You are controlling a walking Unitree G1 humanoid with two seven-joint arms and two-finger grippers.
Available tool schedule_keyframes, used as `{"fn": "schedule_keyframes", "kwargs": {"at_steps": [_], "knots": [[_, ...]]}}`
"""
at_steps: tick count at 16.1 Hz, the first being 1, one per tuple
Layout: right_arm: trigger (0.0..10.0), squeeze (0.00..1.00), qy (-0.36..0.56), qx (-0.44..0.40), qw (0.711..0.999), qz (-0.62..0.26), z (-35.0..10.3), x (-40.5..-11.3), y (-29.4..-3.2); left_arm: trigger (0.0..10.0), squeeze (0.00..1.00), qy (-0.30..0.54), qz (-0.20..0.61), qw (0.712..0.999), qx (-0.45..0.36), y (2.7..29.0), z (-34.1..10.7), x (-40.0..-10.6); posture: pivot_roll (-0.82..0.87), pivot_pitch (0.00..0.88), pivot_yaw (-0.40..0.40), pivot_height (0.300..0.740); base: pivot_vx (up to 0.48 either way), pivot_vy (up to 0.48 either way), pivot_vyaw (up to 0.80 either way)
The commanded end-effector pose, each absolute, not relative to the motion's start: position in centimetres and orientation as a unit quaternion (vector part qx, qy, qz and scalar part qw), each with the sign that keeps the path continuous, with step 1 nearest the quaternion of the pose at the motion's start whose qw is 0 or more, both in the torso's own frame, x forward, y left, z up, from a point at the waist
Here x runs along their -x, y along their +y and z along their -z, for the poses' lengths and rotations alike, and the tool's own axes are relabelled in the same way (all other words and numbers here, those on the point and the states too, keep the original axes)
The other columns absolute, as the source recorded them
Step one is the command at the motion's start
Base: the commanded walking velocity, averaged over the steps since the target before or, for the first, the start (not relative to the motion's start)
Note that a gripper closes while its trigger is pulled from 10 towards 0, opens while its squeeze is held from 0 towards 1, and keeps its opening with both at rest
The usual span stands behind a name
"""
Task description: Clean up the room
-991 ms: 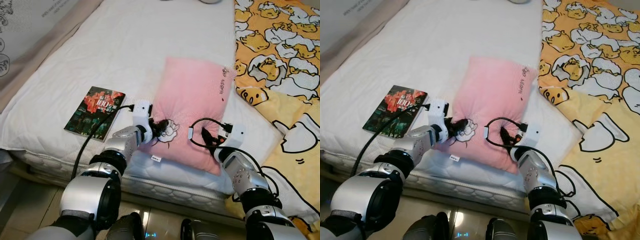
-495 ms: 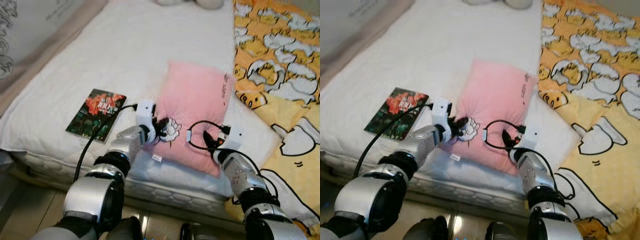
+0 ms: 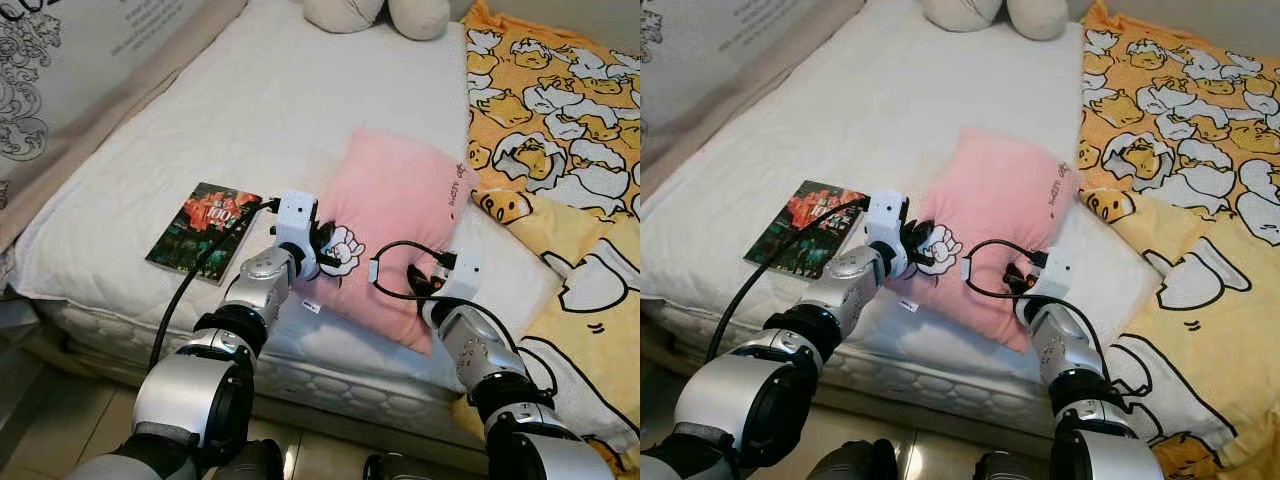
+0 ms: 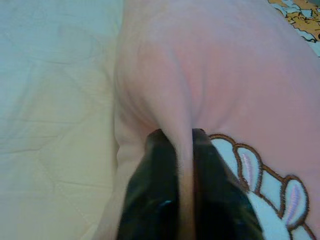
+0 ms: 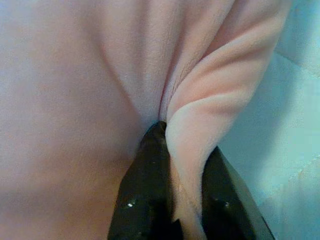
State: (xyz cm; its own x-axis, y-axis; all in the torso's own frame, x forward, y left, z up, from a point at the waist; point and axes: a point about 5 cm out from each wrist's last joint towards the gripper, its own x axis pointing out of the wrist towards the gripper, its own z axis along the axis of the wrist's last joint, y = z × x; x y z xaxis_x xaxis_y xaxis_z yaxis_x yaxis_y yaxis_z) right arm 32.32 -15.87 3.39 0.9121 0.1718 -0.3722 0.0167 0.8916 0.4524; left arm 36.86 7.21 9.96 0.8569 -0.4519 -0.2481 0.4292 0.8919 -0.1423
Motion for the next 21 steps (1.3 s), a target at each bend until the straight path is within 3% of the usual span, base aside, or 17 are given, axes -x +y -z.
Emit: {"fn": "schedule_keyframes", "kwargs": {"at_steps": [1, 9, 10, 12, 17, 21], "knots": [[0.0, 0.15, 0.224, -0.233, 0.945, -0.042, -2.7, -31.9, -15.4, 0.0, 0.0, 0.133, 0.229, 0.964, 0.037, 7.1, -10.0, -36.8, -0.05, 0.0, -0.015, 0.74, 0.0, 0.0, 0.0], [0.0, 0.15, 0.224, -0.233, 0.945, -0.042, -2.7, -31.9, -15.4, 0.0, 0.0, 0.133, 0.229, 0.964, 0.037, 7.1, -10.0, -36.8, -0.05, 0.0, -0.015, 0.74, 0.0, 0.0, 0.0], [0.0, 0.0, 0.12, -0.18, 0.975, -0.043, -7.1, -34.4, -16.4, 0.0, 0.0, 0.067, 0.227, 0.971, 0.024, 7.7, -12.9, -38.1, -0.04, 0.0, 0.025, 0.74, 0.0, 0.0, 0.0], [0.0, 0.0, -0.024, -0.108, 0.993, -0.048, -13.7, -36.2, -17.4, 0.0, 0.0, -0.009, 0.235, 0.972, -0.007, 8.4, -17.0, -39.5, -0.04, 0.0, 0.024, 0.74, 0.0, 0.0, 0.0], [0.0, 0.0, -0.051, -0.049, 0.996, -0.052, -14.1, -35.3, -16.9, 0.0, 0.0, -0.029, 0.229, 0.973, -0.015, 8.8, -17.5, -39.6, -0.04, 0.0, 0.025, 0.74, 0.0, 0.0, 0.0], [0.0, 0.0, -0.064, -0.02, 0.996, -0.055, -13.6, -33.9, -15.8, 0.0, 0.0, -0.056, 0.251, 0.965, -0.058, 8.9, -18.0, -39.4, -0.04, 0.0, 0.029, 0.74, 0.0, 0.472, 0.0]]}}
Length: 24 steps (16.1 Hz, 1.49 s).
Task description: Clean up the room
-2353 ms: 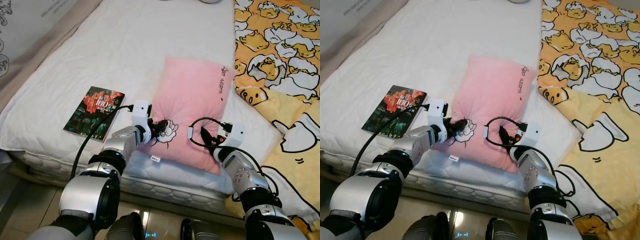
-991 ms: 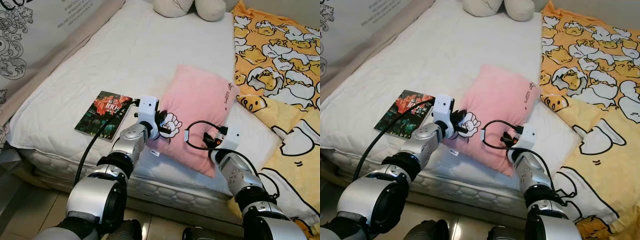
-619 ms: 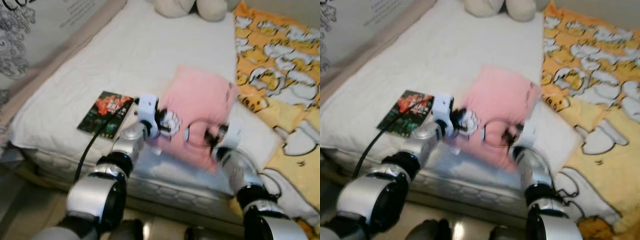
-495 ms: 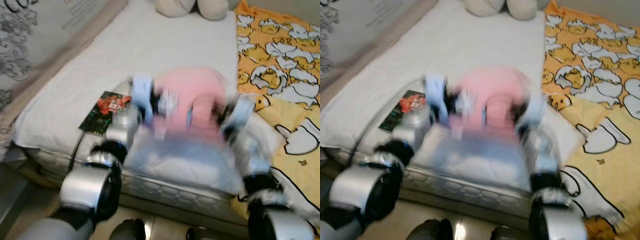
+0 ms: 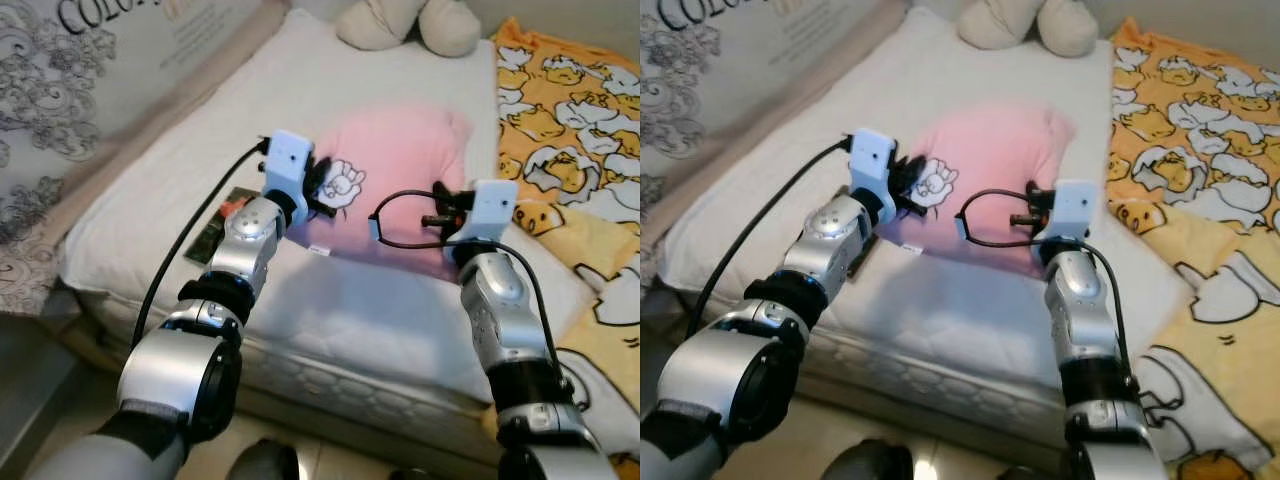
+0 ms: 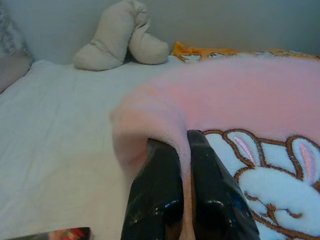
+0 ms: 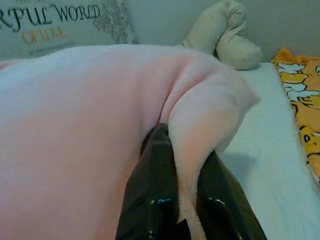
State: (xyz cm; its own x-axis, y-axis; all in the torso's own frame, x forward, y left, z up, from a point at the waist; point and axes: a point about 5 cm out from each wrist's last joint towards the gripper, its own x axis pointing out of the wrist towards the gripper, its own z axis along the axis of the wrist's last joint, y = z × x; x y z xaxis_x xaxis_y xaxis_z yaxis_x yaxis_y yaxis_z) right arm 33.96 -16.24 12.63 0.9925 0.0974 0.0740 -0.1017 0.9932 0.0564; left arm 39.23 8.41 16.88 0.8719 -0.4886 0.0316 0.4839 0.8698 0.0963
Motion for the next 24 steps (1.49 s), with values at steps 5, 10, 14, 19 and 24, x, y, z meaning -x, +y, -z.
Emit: {"fn": "schedule_keyframes", "kwargs": {"at_steps": [5, 10, 14, 19, 24], "knots": [[0.0, 0.0, -0.051, -0.018, 0.997, -0.059, -12.2, -32.6, -14.8, 0.0, 0.0, -0.05, 0.244, 0.967, -0.048, 9.3, -17.6, -39.4, -0.04, 0.0, 0.035, 0.74, 0.0, 0.454, 0.0], [0.0, 0.0, -0.056, -0.007, 0.994, -0.092, -12.6, -32.4, -14.7, 0.0, 0.0, -0.025, 0.236, 0.971, 0.005, 7.6, -15.4, -38.4, -0.03, 0.0, 0.026, 0.74, 0.0, 0.449, 0.0], [0.0, 0.0, -0.044, 0.005, 0.994, -0.095, -12.4, -32.6, -14.9, 0.0, 0.0, -0.014, 0.235, 0.972, 0.022, 6.3, -14.3, -37.6, -0.02, 0.0, 0.012, 0.74, 0.0, 0.442, 0.17], [0.0, 0.0, -0.022, 0.004, 0.994, -0.108, -11.6, -32.6, -14.7, 0.0, 0.0, -0.026, 0.207, 0.978, 0.012, 6.5, -14.4, -37.6, -0.02, 0.0, 0.007, 0.74, 0.0, 0.059, 0.55], [10.0, 0.0, 0.005, 0.021, 0.994, -0.109, -10.8, -32.5, -14.5, 10.0, 0.0, -0.017, 0.201, 0.979, -0.011, 6.5, -14.2, -37.5, -0.02, 0.0, 0.001, 0.74, 0.0, 0.0, 0.1]]}}
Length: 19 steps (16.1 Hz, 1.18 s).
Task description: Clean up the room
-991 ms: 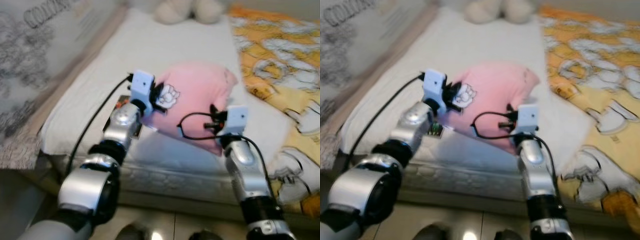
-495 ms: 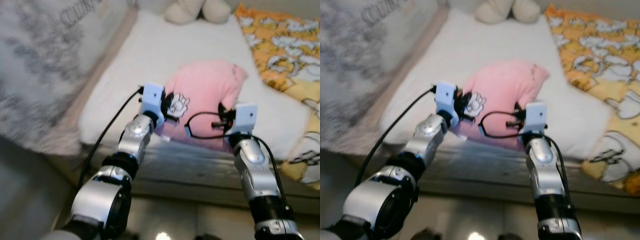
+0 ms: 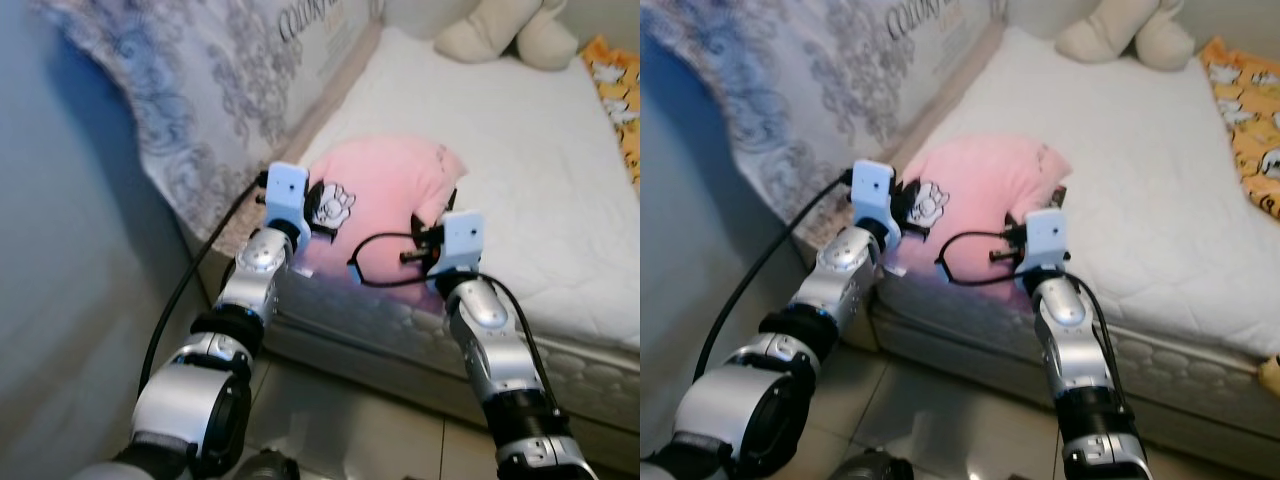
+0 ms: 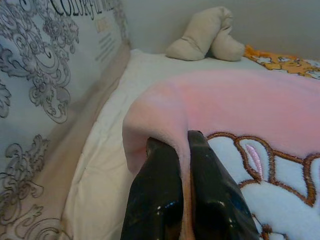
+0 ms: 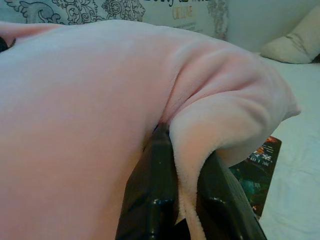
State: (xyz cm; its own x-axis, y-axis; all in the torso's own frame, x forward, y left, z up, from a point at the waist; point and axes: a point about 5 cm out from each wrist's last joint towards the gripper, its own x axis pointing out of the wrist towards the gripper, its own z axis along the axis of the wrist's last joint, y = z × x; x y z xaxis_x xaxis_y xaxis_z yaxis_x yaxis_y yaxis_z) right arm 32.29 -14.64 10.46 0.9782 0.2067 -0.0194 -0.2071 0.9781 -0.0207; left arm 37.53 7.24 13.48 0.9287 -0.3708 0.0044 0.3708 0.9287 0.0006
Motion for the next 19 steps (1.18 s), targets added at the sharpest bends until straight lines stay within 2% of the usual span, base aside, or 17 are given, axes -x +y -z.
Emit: {"fn": "schedule_keyframes", "kwargs": {"at_steps": [1, 4, 12, 19], "knots": [[10.0, 0.0, 0.006, 0.023, 0.994, -0.11, -10.8, -32.49, -14.47, 10.0, 0.0, -0.016, 0.204, 0.979, -0.013, 6.33, -14.17, -37.49, -0.02, 0.0, 0.001, 0.74, 0.0, 0.0, 0.0], [10.0, 0.0, 0.007, 0.022, 0.994, -0.11, -10.71, -32.45, -14.52, 10.0, 0.0, -0.015, 0.177, 0.984, -0.025, 6.71, -14.14, -37.63, -0.02, 0.0, 0.002, 0.74, 0.45, 0.0, 0.0], [10.0, 0.0, 0.012, 0.028, 0.995, -0.097, -10.51, -32.4, -14.98, 10.0, 0.0, -0.005, 0.16, 0.987, -0.024, 6.86, -13.85, -37.62, -0.02, 0.0, 0.003, 0.74, 0.45, 0.0, 0.49], [10.0, 0.0, 0.013, 0.032, 0.995, -0.095, -10.27, -32.32, -14.92, 10.0, 0.0, -0.014, 0.173, 0.984, -0.035, 6.64, -14.13, -37.61, -0.02, 0.0, 0.003, 0.74, 0.452, 0.0, 0.0]]}}
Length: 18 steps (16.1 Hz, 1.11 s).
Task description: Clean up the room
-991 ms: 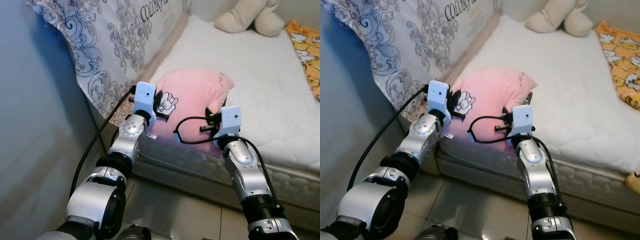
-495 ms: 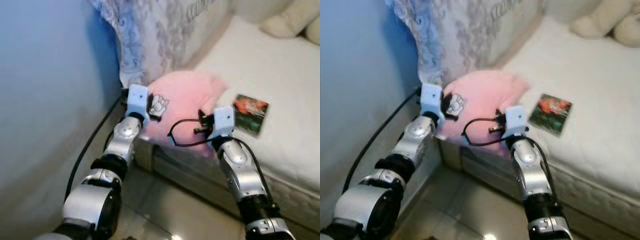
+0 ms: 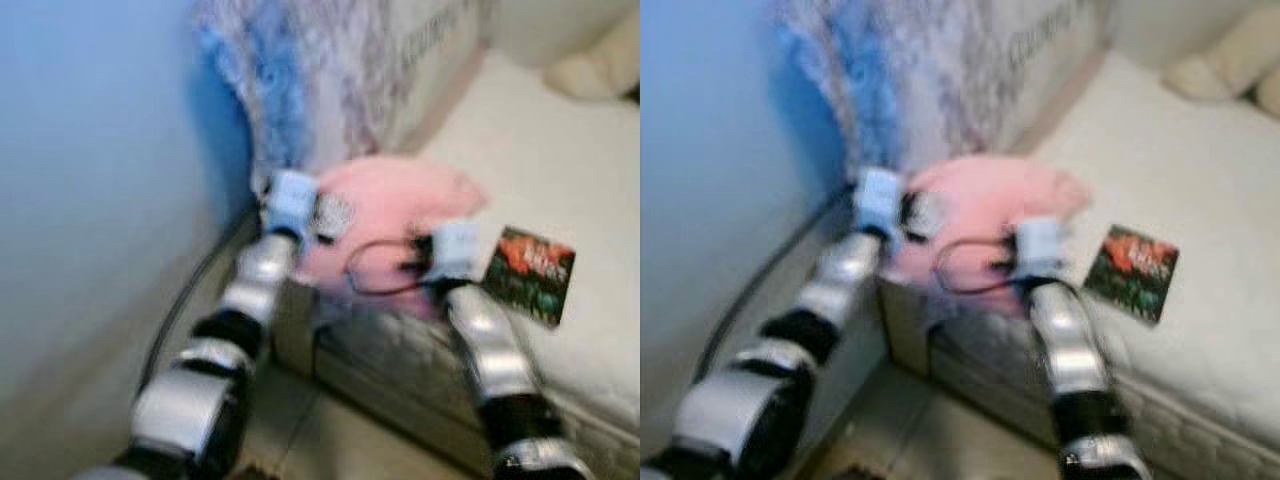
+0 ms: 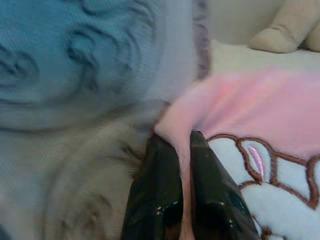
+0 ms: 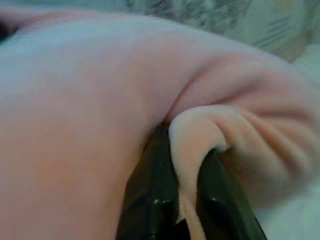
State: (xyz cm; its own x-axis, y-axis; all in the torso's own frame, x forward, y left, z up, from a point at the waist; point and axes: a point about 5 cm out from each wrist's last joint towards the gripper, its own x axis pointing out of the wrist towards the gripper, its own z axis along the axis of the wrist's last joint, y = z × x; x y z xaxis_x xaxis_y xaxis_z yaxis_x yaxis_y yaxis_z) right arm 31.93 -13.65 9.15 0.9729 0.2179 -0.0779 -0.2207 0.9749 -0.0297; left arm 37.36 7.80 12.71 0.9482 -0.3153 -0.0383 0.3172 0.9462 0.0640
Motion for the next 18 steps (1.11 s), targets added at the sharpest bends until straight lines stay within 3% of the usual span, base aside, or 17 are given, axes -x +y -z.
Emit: {"fn": "schedule_keyframes", "kwargs": {"at_steps": [1, 7, 14, 16, 18], "knots": [[10.0, 0.0, 0.011, 0.035, 0.995, -0.096, -10.3, -32.3, -14.9, 10.0, 0.0, -0.02, 0.183, 0.982, -0.031, 6.2, -14.3, -37.6, -0.02, 0.0, 0.003, 0.74, 0.45, 0.0, 0.0], [10.0, 0.0, 0.011, 0.042, 0.994, -0.1, -10.0, -31.5, -15.0, 10.0, 0.0, -0.02, 0.223, 0.974, -0.016, 4.8, -14.0, -36.8, -0.02, 0.0, 0.008, 0.74, 0.424, -0.084, -0.61], [10.0, 0.0, 0.097, 0.012, 0.973, -0.21, -7.4, -29.1, -13.2, 10.0, 0.0, 0.052, 0.299, 0.952, 0.046, 3.0, -11.5, -34.0, -0.01, 0.0, 0.001, 0.74, 0.332, -0.341, 0.0], [10.0, 0.0, 0.11, 0.01, 0.964, -0.243, -8.0, -28.1, -14.0, 10.0, 0.0, 0.049, 0.327, 0.942, 0.055, 2.8, -12.4, -32.9, 0.0, 0.0, -0.008, 0.74, 0.306, -0.368, 0.0], [10.0, 0.0, 0.085, 0.031, 0.979, -0.184, -9.5, -29.7, -16.3, 10.0, 0.0, 0.02, 0.27, 0.961, 0.056, 3.6, -14.2, -33.9, 0.01, 0.0, -0.012, 0.74, 0.306, -0.368, 0.0]]}}
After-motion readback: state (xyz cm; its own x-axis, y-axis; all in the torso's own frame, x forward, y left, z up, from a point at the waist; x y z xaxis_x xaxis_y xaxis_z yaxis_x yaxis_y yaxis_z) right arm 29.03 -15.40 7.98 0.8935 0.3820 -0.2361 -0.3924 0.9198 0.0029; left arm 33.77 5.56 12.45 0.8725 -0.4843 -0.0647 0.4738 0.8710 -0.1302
